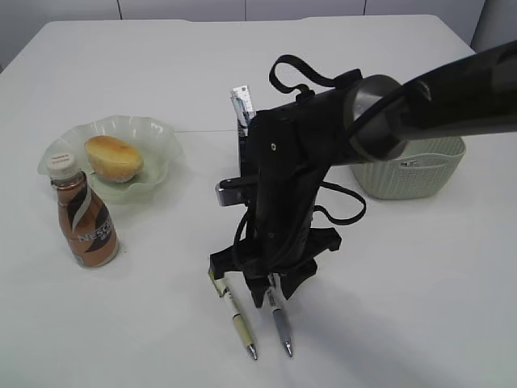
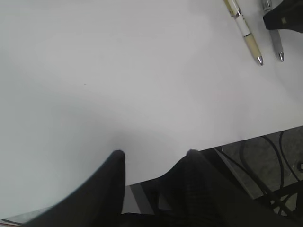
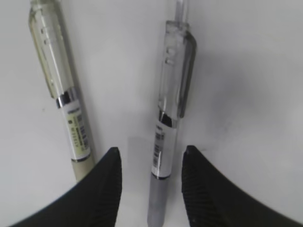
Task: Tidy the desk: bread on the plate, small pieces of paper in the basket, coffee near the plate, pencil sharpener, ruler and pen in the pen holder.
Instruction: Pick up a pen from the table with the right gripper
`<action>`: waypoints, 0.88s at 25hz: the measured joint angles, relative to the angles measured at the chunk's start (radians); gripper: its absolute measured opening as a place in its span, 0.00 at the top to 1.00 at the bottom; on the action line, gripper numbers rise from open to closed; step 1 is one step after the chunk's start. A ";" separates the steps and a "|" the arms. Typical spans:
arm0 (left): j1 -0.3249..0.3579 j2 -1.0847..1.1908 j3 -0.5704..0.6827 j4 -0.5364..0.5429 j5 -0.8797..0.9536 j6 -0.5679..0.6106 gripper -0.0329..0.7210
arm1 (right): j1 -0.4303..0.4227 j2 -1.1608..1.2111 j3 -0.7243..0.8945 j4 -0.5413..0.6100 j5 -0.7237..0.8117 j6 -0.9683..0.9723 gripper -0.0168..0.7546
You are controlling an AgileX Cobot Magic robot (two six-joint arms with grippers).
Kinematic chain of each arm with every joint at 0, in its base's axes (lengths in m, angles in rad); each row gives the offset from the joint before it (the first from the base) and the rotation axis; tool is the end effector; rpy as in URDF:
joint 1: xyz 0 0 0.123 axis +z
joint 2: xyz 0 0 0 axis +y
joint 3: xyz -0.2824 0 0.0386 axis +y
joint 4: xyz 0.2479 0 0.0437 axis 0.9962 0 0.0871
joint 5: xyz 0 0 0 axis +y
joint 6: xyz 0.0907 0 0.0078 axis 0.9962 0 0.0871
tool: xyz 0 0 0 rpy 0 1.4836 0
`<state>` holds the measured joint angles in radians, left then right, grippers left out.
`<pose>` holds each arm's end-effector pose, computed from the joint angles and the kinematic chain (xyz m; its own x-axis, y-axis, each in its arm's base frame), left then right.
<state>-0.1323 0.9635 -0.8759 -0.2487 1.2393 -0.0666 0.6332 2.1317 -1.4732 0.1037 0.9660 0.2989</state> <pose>0.1467 -0.0409 0.3153 -0.9544 -0.0187 -0.2980 0.0644 0.9617 -0.2666 0.3250 0.2482 0.1338 -0.9620 -0.2730 -0.0039 -0.2722 0.9578 0.0923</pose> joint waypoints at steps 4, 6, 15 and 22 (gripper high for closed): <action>0.000 0.000 0.000 0.000 0.000 0.000 0.55 | 0.003 0.013 -0.018 -0.013 -0.005 0.017 0.53; 0.000 0.000 0.000 0.000 0.000 0.000 0.55 | 0.003 0.017 -0.020 -0.024 -0.006 0.024 0.53; 0.000 0.000 0.000 0.000 0.000 0.000 0.55 | 0.003 0.055 -0.027 -0.036 0.001 0.042 0.53; 0.000 0.000 0.000 0.000 0.000 0.000 0.55 | 0.003 0.062 -0.031 -0.037 0.005 0.042 0.53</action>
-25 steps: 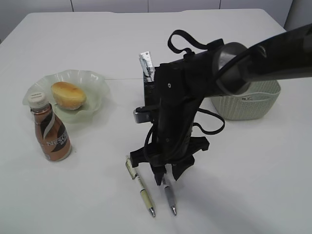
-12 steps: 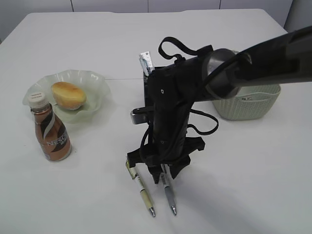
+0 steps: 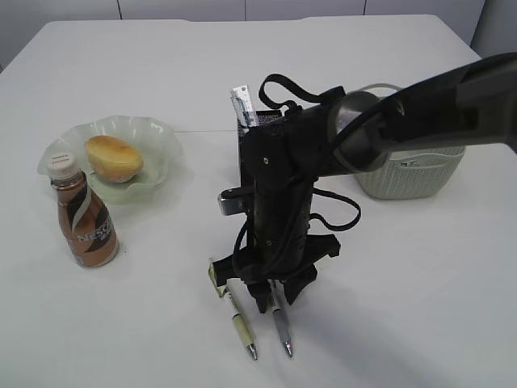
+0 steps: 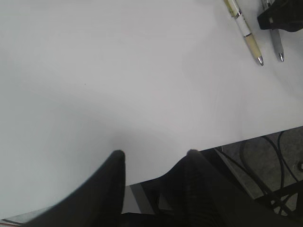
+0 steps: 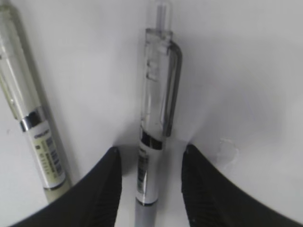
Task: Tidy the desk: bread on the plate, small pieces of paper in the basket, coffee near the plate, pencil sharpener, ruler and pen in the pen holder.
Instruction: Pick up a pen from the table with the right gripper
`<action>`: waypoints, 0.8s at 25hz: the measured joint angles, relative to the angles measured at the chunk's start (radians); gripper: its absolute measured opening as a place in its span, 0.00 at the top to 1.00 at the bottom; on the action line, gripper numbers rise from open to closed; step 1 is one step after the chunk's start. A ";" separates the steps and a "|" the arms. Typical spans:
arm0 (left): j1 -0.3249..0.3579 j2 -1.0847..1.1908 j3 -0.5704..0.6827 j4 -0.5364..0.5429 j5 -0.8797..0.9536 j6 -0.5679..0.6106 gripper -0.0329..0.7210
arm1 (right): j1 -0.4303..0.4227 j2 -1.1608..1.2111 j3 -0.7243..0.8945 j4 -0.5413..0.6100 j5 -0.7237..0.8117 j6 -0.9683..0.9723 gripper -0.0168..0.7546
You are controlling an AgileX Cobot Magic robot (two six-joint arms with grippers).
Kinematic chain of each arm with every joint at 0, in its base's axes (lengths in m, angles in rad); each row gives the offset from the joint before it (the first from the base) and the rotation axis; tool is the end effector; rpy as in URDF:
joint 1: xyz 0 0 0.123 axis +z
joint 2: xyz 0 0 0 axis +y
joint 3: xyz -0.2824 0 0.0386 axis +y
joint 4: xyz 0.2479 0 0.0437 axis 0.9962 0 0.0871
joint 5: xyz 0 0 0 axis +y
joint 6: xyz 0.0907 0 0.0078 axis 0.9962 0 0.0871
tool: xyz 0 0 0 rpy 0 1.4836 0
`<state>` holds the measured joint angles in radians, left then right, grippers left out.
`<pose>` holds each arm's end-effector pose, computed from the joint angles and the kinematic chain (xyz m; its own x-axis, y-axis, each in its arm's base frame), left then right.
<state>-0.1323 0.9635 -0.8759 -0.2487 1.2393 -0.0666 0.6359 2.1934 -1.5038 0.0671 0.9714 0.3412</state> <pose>0.1467 -0.0409 0.3153 -0.9544 -0.0187 -0.2980 0.0644 0.9617 -0.2666 0.3307 0.2504 0.1150 -0.9668 -0.2544 0.0223 -0.2531 0.9661 0.0507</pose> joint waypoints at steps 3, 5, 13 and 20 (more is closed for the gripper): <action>0.000 0.000 0.000 0.000 0.000 0.000 0.55 | 0.000 0.002 -0.002 0.000 0.005 0.000 0.53; 0.000 0.000 0.000 0.000 0.000 0.000 0.55 | 0.000 0.002 -0.003 0.000 0.007 0.000 0.53; 0.000 0.000 0.000 0.000 0.000 0.000 0.55 | 0.000 0.002 -0.003 -0.006 0.014 0.000 0.67; 0.000 0.000 0.000 0.000 0.000 0.000 0.55 | 0.000 0.002 -0.004 -0.014 0.015 0.000 0.87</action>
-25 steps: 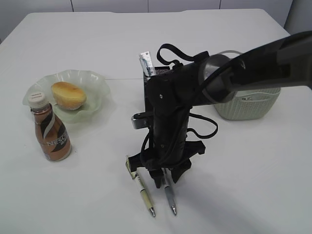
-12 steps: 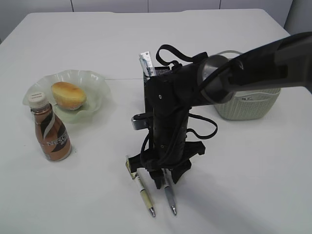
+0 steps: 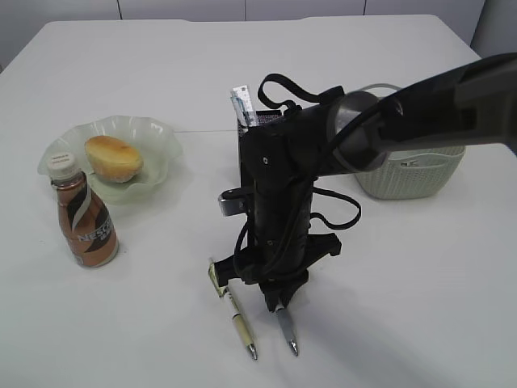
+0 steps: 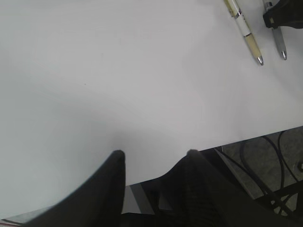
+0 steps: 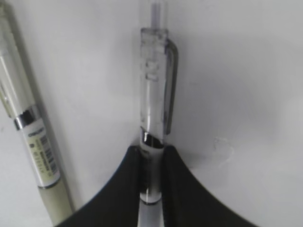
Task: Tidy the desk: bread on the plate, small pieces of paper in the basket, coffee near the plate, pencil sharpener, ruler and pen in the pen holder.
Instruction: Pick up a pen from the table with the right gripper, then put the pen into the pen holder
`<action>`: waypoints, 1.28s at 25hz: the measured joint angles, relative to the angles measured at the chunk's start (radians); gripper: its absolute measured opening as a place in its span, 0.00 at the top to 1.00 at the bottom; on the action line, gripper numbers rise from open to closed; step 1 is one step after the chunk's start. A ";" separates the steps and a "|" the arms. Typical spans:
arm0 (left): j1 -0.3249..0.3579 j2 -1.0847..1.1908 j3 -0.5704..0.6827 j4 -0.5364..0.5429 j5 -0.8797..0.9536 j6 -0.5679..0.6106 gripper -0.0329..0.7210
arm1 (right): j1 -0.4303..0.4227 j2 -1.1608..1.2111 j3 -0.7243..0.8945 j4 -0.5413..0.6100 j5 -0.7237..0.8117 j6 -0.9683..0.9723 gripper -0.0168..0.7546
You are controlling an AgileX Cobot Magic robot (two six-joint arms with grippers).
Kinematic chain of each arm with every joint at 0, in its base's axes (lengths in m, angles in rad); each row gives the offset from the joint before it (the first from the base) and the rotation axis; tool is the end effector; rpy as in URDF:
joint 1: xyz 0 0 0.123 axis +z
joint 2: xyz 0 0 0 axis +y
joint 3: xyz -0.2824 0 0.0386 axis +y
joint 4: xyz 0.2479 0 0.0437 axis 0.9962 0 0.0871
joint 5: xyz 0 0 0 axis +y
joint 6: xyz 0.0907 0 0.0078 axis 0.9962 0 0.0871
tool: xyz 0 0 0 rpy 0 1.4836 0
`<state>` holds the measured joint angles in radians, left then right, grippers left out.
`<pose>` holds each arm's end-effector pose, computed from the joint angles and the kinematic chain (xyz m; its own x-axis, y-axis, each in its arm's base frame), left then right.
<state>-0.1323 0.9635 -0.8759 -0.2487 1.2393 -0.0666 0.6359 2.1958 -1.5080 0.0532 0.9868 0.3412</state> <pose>0.1467 -0.0409 0.3153 -0.9544 -0.0187 -0.2980 0.0644 0.9617 -0.2666 0.3309 0.2493 0.1149 -0.9645 -0.2623 0.0309 -0.2612 0.9646 0.0356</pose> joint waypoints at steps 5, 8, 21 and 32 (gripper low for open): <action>0.000 0.000 0.000 0.000 0.000 0.000 0.55 | 0.000 0.000 -0.002 -0.004 0.027 0.000 0.87; 0.000 0.000 0.000 0.000 0.000 0.000 0.55 | 0.000 -0.016 -0.002 -0.012 0.054 0.000 0.87; 0.000 0.000 0.000 0.000 0.000 0.000 0.55 | 0.000 -0.370 0.132 -0.311 -0.236 0.119 0.87; 0.000 0.000 0.000 0.000 0.000 0.000 0.55 | -0.011 -0.637 0.520 -0.571 -0.952 0.122 0.87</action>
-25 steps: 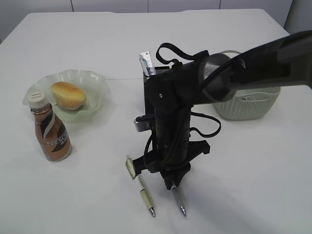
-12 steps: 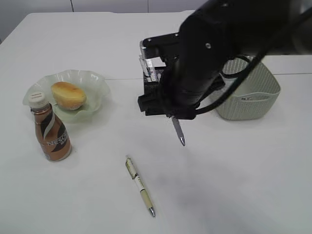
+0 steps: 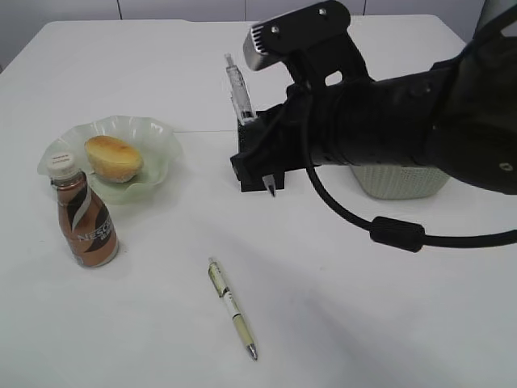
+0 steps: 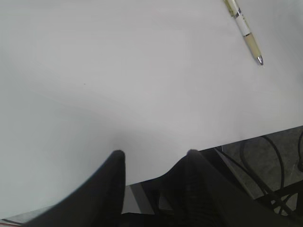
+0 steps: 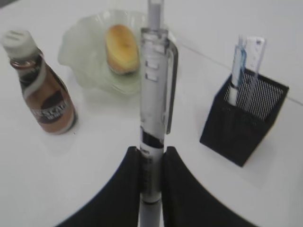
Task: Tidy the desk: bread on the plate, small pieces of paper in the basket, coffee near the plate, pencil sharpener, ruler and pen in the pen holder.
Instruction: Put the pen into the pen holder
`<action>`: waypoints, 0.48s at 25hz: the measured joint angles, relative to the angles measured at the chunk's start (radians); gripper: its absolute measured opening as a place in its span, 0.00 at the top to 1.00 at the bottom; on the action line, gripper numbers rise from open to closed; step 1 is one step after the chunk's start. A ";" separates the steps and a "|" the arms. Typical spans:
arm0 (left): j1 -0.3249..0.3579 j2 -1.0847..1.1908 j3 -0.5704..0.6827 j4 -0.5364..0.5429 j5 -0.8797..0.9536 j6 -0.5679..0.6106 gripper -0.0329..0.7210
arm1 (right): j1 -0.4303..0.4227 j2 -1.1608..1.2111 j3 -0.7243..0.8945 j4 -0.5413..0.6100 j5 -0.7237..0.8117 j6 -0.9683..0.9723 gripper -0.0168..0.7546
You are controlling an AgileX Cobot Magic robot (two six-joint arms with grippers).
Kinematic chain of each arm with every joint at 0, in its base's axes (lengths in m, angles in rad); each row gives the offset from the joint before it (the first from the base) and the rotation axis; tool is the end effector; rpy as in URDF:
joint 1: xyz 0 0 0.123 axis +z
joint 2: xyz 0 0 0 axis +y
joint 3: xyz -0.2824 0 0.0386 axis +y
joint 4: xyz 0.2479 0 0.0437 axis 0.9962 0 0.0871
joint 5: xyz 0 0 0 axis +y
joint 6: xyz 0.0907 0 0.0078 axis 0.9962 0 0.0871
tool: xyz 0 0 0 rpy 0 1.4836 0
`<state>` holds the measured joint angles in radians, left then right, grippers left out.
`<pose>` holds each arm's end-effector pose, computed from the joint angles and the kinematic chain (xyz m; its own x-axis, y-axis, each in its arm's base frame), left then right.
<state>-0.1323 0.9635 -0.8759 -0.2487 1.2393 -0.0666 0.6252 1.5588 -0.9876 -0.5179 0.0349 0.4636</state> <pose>0.1467 -0.0409 0.3153 -0.9544 -0.0187 -0.2980 0.0644 0.9617 -0.2666 0.2820 0.2015 0.2637 -0.3674 -0.3318 -0.8689 -0.5937 0.8028 -0.0555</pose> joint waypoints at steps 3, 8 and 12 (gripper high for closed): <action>0.000 0.000 0.000 0.000 0.000 0.000 0.55 | -0.036 0.000 0.004 -0.015 -0.108 -0.002 0.87; 0.000 0.000 0.000 0.000 0.000 0.000 0.55 | -0.134 0.049 -0.012 -0.016 -0.265 -0.002 0.87; 0.000 0.000 0.000 0.000 0.000 0.000 0.55 | -0.182 0.129 -0.082 -0.016 -0.355 -0.006 0.87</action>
<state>-0.1323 0.9635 -0.8759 -0.2487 1.2393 -0.0666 0.4429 1.6877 -1.0696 -0.5334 -0.3203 0.4572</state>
